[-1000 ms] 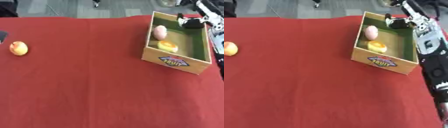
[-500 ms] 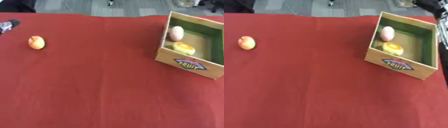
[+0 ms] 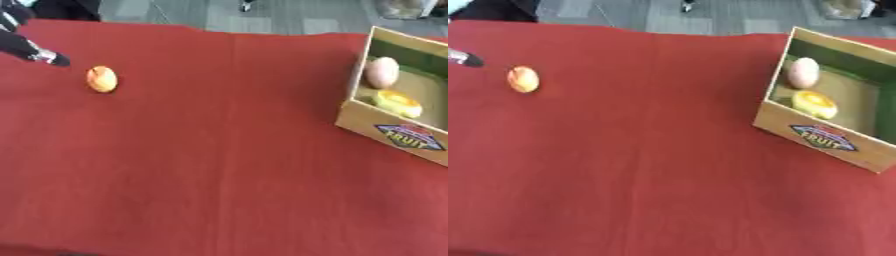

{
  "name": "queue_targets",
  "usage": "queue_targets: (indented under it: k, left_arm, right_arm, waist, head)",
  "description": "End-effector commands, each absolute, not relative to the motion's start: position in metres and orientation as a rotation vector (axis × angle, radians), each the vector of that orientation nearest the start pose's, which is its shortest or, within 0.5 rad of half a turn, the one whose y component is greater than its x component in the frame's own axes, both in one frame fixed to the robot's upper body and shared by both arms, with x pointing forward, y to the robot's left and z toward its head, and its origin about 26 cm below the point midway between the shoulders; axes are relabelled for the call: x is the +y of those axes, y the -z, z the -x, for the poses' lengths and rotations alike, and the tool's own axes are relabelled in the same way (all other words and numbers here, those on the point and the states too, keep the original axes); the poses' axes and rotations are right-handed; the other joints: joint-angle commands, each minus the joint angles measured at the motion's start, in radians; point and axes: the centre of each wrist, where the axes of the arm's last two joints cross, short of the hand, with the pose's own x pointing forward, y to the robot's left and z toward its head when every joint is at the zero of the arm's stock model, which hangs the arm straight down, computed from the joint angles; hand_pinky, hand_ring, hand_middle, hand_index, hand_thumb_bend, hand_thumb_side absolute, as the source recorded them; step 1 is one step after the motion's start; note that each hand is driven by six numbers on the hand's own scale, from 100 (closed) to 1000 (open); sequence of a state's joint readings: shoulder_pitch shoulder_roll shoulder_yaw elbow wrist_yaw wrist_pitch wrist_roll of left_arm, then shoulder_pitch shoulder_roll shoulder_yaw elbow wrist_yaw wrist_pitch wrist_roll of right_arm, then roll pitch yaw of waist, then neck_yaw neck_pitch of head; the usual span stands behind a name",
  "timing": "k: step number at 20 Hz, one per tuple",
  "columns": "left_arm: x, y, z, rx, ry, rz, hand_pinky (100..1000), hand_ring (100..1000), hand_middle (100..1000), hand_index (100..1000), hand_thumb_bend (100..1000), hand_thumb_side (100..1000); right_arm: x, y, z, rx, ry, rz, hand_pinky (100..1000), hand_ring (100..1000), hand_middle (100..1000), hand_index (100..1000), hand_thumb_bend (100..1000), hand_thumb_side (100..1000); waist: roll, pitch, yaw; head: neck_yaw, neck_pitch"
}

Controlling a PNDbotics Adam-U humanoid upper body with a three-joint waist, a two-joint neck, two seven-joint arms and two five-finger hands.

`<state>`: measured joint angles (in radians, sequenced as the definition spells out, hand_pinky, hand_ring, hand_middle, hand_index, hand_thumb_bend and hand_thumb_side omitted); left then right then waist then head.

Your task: Pick up the objects with one hand, pass them to the other hand, and then place them into the box on the other side of the table.

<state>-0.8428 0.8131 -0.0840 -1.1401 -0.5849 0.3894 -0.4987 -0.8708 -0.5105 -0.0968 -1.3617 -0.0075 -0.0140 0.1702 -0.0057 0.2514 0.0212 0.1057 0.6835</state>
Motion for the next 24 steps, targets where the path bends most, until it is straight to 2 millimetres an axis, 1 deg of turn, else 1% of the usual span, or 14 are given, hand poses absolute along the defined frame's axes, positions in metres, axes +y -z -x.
queue_targets:
  k: [1,5,11,13,15,17,20,24]
  left_arm:
    - [0.406,-0.290,-0.430,-1.045,0.853,-0.964,830,761,729,810,877,313]
    - [0.402,-0.279,-0.445,-0.983,0.843,-0.929,830,767,735,792,865,320]
    - [0.394,-0.259,-0.460,-0.923,0.833,-0.893,831,771,741,784,837,312]
    - [0.392,-0.254,-0.463,-0.916,0.831,-0.891,830,772,741,784,833,306]
    - [0.389,-0.250,-0.465,-0.916,0.819,-0.891,828,769,739,779,799,291]
    - [0.387,-0.248,-0.467,-0.920,0.806,-0.894,827,768,738,777,789,288]
    - [0.386,-0.245,-0.469,-0.923,0.788,-0.893,826,767,737,767,779,286]
    - [0.386,-0.244,-0.470,-0.938,0.760,-0.897,823,762,734,776,775,278]
  right_arm:
    - [-0.312,-0.314,-0.418,-2.228,-0.525,0.335,1000,1000,772,884,100,289]
    - [-0.309,-0.313,-0.419,-2.229,-0.530,0.331,1000,1000,769,881,100,291]
    - [-0.306,-0.312,-0.420,-2.227,-0.535,0.326,1000,1000,765,877,100,299]
    - [-0.306,-0.312,-0.420,-2.227,-0.536,0.325,1000,1000,764,876,100,300]
    - [-0.305,-0.312,-0.421,-2.228,-0.536,0.324,1000,1000,763,874,100,300]
    - [-0.305,-0.311,-0.421,-2.226,-0.536,0.326,1000,1000,762,873,100,306]
    - [-0.305,-0.310,-0.422,-2.222,-0.539,0.326,1000,1000,761,873,100,311]
    - [-0.304,-0.310,-0.422,-2.221,-0.543,0.328,1000,1000,760,872,100,311]
  waist:
    - [0.014,-0.019,-0.001]
    - [0.011,-0.015,-0.004]
    - [0.008,-0.009,-0.007]
    - [0.007,-0.008,-0.008]
    - [0.005,-0.005,-0.011]
    - [0.004,-0.003,-0.012]
    - [0.004,0.000,-0.013]
    - [0.003,0.002,-0.013]
  head:
    - [0.017,-0.004]
    - [0.037,-0.007]
    - [0.046,-0.012]
    - [0.049,-0.013]
    - [0.052,-0.015]
    - [0.053,-0.016]
    - [0.055,-0.020]
    - [0.052,-0.023]
